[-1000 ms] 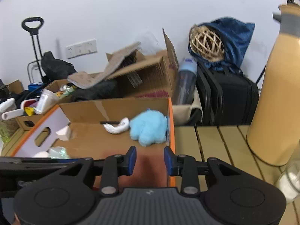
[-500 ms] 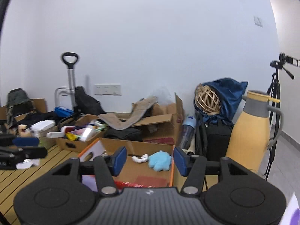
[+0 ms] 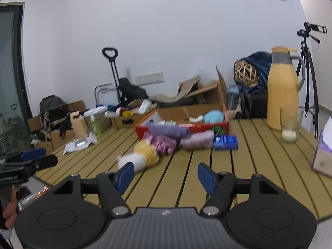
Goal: Organize soft objects
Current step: 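Move both tools back over the table toward the plush toys, then grasp the white plush lamb with the left tool while the right tool grasps the yellow plush dog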
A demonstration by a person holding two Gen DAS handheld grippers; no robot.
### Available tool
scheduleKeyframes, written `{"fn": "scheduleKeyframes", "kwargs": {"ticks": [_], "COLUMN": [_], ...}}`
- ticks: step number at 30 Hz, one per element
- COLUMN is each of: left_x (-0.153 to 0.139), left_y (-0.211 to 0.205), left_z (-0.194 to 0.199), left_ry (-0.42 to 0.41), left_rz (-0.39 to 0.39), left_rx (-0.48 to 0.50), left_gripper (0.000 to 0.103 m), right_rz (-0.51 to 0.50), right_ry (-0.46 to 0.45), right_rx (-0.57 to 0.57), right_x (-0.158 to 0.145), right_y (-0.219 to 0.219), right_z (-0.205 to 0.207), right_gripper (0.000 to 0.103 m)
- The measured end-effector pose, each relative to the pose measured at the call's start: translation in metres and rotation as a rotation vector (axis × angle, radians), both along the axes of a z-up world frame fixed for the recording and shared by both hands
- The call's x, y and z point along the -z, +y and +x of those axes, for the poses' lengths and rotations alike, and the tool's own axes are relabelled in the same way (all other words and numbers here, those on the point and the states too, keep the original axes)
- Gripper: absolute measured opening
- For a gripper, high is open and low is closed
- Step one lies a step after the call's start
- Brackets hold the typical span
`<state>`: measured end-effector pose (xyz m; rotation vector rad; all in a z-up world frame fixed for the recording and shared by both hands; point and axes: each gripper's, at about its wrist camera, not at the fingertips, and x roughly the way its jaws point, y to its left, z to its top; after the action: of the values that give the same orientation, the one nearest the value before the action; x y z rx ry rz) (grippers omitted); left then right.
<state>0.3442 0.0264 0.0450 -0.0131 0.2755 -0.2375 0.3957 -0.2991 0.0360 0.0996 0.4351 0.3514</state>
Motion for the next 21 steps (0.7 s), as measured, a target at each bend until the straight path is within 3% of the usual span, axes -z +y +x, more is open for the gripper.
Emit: {"fn": "scheduleKeyframes", "kwargs": {"ticks": [4,8,21], "left_x": [-0.001,0.015,0.068], "left_y": [-0.003,-0.008,0.000], "left_z": [0.000,0.010,0.126], "left_ry": [-0.015,0.022,0.197], "left_rz": [-0.005,0.018,-0.069], "left_rx": [0.015,0.010,-0.030], "left_gripper": [0.093,0.093,0.090], "right_rz": [-0.001,0.000,-0.003], "right_ry": [-0.022,0.005,0.157], "right_rx": [-0.009,-0.025,-0.062], "right_x": [-0.003,0.006,0.053], "right_y": [0.006,0.013,0.049], "right_z": [-0.013,-0.004,0.110], "right_gripper": [0.068,0.068,0.067]}}
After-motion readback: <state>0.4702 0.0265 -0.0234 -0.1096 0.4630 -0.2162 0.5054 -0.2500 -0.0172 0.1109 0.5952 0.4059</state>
